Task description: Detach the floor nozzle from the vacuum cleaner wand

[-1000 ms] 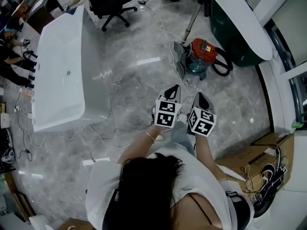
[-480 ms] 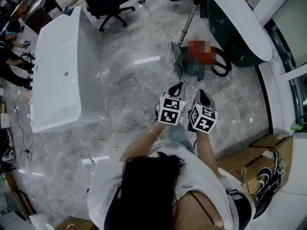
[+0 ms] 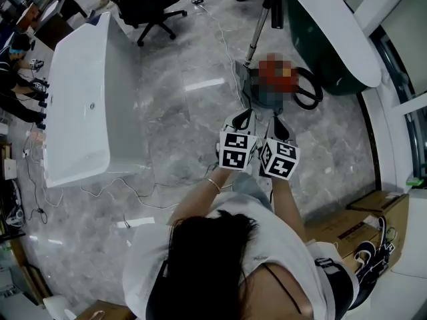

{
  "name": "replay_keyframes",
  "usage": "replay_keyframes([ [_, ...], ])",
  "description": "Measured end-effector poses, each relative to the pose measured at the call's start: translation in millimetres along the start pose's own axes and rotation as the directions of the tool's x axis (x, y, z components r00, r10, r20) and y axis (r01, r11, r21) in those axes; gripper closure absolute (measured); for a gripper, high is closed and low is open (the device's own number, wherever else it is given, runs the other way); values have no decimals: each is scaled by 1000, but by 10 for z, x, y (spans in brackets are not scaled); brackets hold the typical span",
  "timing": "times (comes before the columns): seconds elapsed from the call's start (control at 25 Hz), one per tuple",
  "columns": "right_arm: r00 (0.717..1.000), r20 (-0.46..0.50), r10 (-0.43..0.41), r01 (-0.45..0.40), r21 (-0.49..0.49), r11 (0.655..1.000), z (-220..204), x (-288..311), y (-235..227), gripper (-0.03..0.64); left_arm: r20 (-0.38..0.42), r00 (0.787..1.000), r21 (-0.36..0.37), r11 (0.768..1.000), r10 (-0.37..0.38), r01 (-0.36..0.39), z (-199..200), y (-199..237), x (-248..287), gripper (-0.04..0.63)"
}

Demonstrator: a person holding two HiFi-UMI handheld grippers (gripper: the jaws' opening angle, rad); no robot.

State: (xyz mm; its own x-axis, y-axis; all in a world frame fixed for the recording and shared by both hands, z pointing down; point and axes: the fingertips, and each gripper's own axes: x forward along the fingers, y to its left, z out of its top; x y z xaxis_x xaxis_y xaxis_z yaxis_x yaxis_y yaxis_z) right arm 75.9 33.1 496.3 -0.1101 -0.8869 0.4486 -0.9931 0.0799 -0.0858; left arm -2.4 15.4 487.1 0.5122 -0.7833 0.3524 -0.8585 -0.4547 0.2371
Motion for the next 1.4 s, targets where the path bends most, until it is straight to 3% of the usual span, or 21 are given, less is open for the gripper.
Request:
replay_keyframes([
  [0.64, 997, -5, 74, -74, -26, 997, 364, 518, -594, 601, 32, 998, 6, 999, 53, -53, 353, -254, 747, 592],
  [1.4, 990, -5, 143, -143, -47, 989, 542, 918, -828, 601, 12, 991, 14, 991, 135, -135, 449, -132, 1119, 592],
])
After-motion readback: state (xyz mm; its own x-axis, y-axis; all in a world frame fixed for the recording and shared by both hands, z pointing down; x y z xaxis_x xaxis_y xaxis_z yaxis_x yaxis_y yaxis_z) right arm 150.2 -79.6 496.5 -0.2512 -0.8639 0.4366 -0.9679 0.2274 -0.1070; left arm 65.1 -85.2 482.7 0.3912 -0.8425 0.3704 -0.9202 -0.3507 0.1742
